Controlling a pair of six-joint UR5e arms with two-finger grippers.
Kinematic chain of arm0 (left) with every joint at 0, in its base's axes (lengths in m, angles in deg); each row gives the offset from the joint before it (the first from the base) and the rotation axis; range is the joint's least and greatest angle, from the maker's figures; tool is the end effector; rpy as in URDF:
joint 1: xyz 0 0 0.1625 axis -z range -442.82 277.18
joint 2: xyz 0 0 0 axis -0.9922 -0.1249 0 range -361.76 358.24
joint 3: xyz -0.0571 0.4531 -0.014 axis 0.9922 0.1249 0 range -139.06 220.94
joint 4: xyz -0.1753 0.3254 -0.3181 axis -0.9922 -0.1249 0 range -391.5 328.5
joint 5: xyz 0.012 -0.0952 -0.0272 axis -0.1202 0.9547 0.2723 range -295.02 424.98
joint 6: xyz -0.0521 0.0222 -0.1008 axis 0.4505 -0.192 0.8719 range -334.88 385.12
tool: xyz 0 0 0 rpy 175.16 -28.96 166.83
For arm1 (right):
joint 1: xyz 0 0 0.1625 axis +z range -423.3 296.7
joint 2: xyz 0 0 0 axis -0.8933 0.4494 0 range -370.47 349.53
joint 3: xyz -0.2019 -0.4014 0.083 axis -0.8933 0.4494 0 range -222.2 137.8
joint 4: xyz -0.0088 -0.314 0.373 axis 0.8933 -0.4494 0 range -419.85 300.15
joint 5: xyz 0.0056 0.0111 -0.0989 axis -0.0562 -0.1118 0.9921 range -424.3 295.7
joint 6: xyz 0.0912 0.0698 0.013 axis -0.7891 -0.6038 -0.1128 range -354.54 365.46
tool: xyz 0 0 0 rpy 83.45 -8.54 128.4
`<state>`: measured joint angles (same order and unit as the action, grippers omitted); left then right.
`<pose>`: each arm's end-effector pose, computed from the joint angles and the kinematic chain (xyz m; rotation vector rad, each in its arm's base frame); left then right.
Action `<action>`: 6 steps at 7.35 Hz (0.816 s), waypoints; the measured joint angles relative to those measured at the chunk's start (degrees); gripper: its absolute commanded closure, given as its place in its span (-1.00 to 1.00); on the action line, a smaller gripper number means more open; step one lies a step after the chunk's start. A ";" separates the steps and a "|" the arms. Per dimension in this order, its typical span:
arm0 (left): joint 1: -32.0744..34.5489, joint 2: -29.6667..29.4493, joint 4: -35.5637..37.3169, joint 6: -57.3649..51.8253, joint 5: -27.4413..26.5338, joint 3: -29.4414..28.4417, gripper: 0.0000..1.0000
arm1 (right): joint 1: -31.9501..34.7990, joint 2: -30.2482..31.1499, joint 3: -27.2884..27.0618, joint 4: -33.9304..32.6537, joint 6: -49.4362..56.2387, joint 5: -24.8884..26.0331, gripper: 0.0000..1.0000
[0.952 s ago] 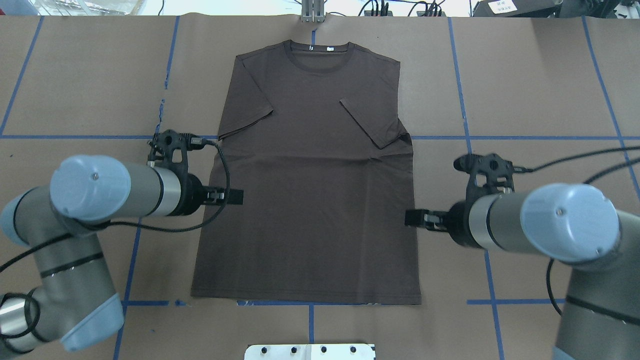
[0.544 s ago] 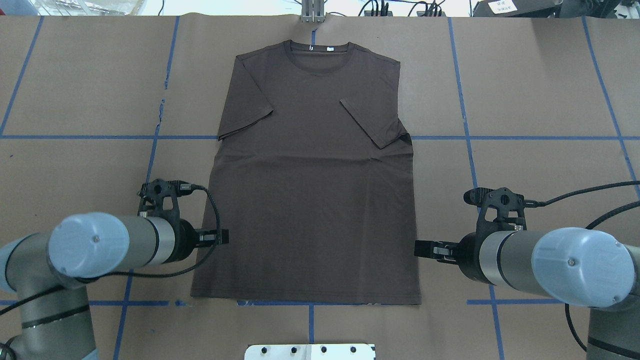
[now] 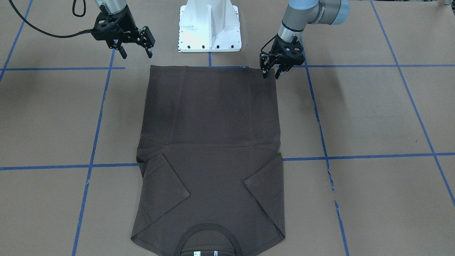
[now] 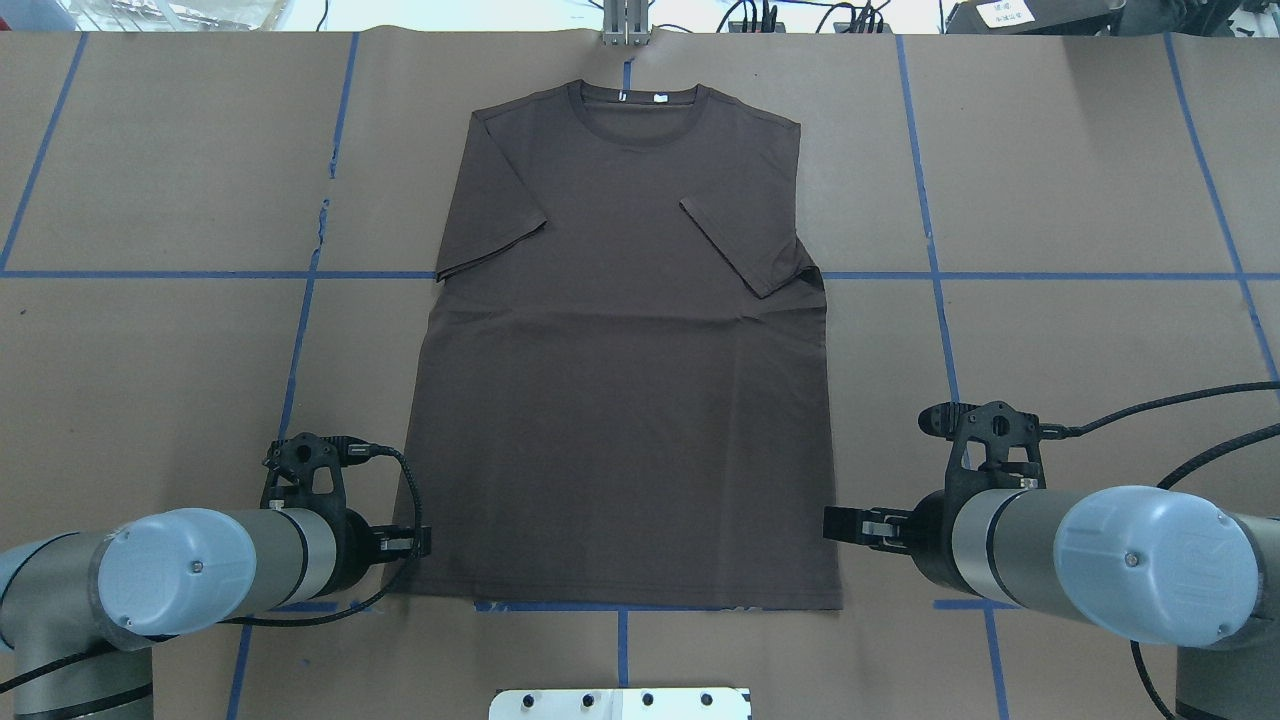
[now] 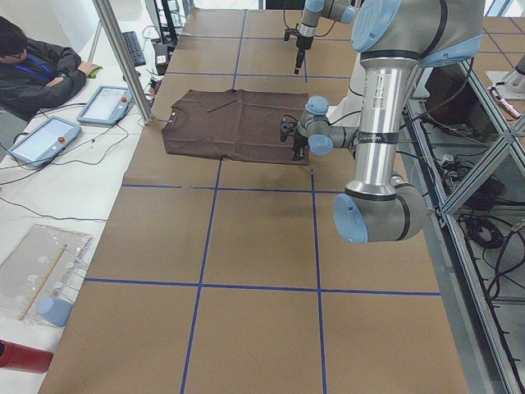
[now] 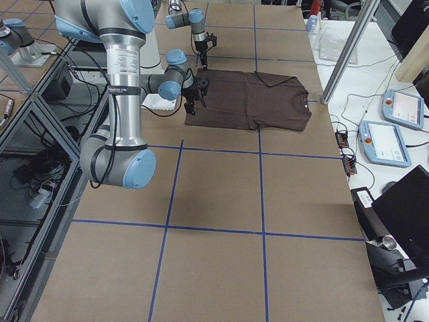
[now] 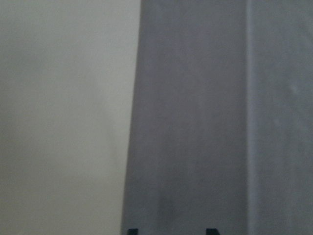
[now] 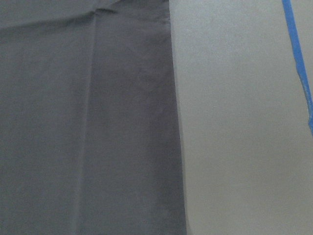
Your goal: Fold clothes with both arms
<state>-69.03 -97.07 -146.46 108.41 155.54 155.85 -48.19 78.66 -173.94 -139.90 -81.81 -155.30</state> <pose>0.5506 -0.2713 0.3654 0.1626 0.9499 -0.1091 -0.4530 -0.2583 0.2929 0.1265 -0.9103 0.1926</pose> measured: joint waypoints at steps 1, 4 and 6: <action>-0.39 0.36 0.00 0.00 -0.02 0.02 -0.12 | -0.03 0.00 0.00 -0.01 0.00 0.23 -0.95; -1.44 0.95 0.00 -0.03 0.02 0.05 -0.12 | -0.07 0.00 0.00 -0.02 -0.04 0.62 -0.96; -1.88 1.00 0.00 0.00 0.05 0.09 -0.11 | -0.07 0.00 0.04 -0.02 -0.07 0.86 -0.96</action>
<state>-70.91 -96.07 -146.46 108.41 155.59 155.94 -48.26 78.65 -173.90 -139.92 -81.87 -154.44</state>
